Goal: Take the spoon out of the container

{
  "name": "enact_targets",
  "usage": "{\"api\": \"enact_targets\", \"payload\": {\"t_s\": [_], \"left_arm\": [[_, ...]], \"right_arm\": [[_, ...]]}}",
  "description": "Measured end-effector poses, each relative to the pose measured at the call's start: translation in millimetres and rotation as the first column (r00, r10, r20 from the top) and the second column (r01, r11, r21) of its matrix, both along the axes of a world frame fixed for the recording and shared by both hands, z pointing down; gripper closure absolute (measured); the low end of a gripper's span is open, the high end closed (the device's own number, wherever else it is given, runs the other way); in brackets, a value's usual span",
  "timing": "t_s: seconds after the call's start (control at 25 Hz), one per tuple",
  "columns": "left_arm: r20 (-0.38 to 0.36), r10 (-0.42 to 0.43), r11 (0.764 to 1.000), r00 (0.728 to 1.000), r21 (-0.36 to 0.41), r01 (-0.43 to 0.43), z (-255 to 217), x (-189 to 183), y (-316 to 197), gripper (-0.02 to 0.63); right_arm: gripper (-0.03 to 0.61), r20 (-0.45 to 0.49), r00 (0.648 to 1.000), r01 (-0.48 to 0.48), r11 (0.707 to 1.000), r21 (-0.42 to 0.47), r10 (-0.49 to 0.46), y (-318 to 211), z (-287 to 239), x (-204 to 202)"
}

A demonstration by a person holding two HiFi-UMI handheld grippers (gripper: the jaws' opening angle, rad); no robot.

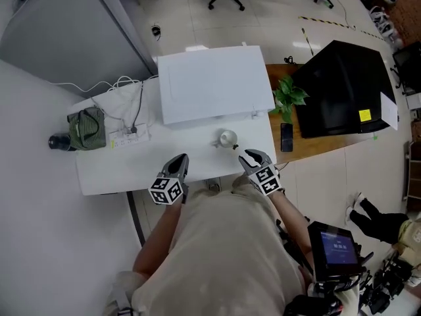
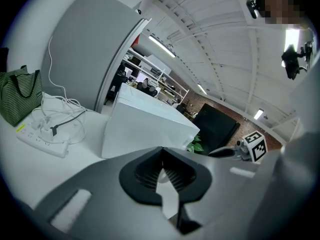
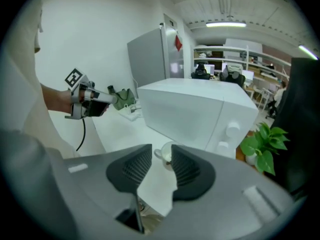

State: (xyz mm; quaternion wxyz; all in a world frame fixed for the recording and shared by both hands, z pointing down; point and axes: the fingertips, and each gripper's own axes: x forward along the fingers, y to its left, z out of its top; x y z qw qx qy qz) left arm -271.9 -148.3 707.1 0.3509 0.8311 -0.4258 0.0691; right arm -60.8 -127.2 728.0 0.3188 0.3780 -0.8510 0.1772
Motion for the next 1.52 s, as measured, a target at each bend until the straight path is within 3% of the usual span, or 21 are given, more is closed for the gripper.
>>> {"api": "enact_targets", "payload": {"t_s": [0.76,1.52], "left_arm": [[0.062,-0.011,1.0,0.998,-0.017,0.012,-10,25,3,0.63],[0.113,-0.02,1.0,0.993,-0.004,0.02,-14,10,13,0.63]], "right_arm": [[0.414,-0.138,0.984,0.097,0.989,-0.108,-0.112,-23,81,-7],[0.416,-0.184,0.977,0.082,0.987,-0.139,-0.107,-32,114,-11]]}}
